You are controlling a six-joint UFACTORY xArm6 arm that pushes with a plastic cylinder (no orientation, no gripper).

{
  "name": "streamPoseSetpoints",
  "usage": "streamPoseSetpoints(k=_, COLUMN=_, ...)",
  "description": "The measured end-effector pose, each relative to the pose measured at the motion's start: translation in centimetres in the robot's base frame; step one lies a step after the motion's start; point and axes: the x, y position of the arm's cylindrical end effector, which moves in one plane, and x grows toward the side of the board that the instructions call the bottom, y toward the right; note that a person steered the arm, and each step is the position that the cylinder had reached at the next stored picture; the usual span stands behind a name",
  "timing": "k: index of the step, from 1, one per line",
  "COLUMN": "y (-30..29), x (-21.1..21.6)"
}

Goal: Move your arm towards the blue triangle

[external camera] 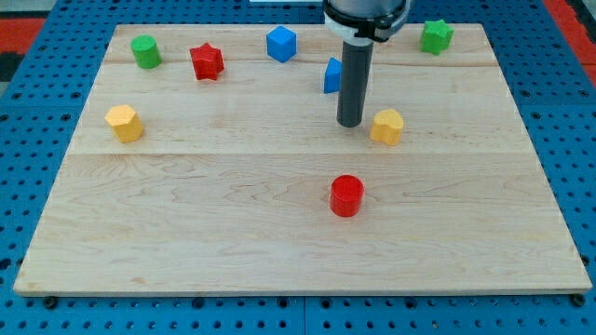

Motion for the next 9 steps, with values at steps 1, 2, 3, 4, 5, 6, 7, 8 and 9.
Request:
streamPoseSetpoints(k=1, y=0.7, x=1.3)
streamPoseSetpoints(k=2, y=5.7, x=0.1)
streamPoseSetpoints(k=3, y=9.2, x=0.8)
streamPoseSetpoints(k=4, y=9.6, x=1.2)
streamPoseSetpoints(k=5, y=9.3, x=1.2)
streamPoseSetpoints(k=6, y=8.6, x=1.2)
streamPoseSetpoints(k=7, y=6.8, x=1.2)
streamPoseSetpoints(k=8, y=6.5, x=1.2)
streamPoseSetpoints(k=9, y=6.0, x=1.2)
